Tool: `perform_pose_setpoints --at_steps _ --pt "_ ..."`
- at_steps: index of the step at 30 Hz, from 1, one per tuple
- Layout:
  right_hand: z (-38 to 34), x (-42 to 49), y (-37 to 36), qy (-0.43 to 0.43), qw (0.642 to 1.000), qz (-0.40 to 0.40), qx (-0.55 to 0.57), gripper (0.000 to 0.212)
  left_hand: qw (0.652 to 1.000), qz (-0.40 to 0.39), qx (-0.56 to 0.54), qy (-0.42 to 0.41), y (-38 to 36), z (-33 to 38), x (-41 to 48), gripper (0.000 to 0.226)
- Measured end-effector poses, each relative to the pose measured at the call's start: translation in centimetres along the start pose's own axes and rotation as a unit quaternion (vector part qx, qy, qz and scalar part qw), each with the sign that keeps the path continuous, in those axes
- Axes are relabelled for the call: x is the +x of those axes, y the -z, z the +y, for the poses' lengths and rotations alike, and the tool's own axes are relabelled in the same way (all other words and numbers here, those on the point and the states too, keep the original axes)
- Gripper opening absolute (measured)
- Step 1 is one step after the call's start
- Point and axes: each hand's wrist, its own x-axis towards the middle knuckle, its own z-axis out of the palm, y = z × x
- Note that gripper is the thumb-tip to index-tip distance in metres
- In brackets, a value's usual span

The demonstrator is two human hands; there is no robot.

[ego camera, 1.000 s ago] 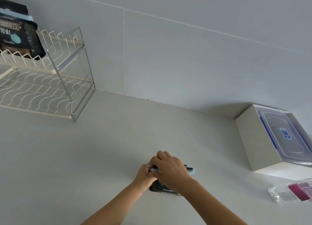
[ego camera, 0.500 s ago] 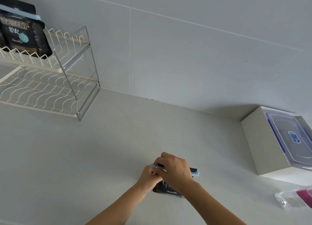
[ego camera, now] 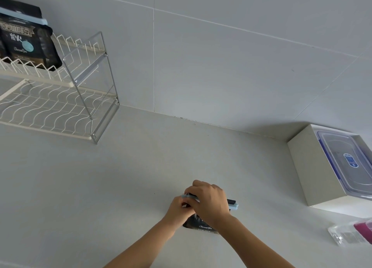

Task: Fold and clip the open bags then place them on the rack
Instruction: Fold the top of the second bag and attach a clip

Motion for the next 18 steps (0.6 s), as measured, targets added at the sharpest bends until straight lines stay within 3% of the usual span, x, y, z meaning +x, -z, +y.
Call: perform_pose_setpoints --at_steps 4,6,10,14,18 --pt "0.1 0.0 0.1 -0.004 1.0 0.023 0.014 0.018 1.0 0.013 -0.012 -0.009 0.8 0.9 0.0 0.026" --pt "0.2 -0.1 0.1 0.0 1.0 0.019 0.012 0.018 0.993 0.039 0.107 -0.01 2.0 1.3 0.1 0.025" --pt "0.3 -0.3 0.2 0.007 1.0 0.017 0.016 0.018 0.895 0.043 0.436 -0.088 3.9 3.1 -0.3 0.013" --pt "0.4 -0.2 0.1 0.009 1.0 0.016 0.019 0.023 0.82 0.0 0.567 -0.081 4.0 4.9 -0.3 0.019" --pt "0.6 -0.5 -0.4 0.01 1.0 0.01 0.026 0.028 0.773 -0.062 0.621 -0.116 4.6 5.9 -0.2 0.024"
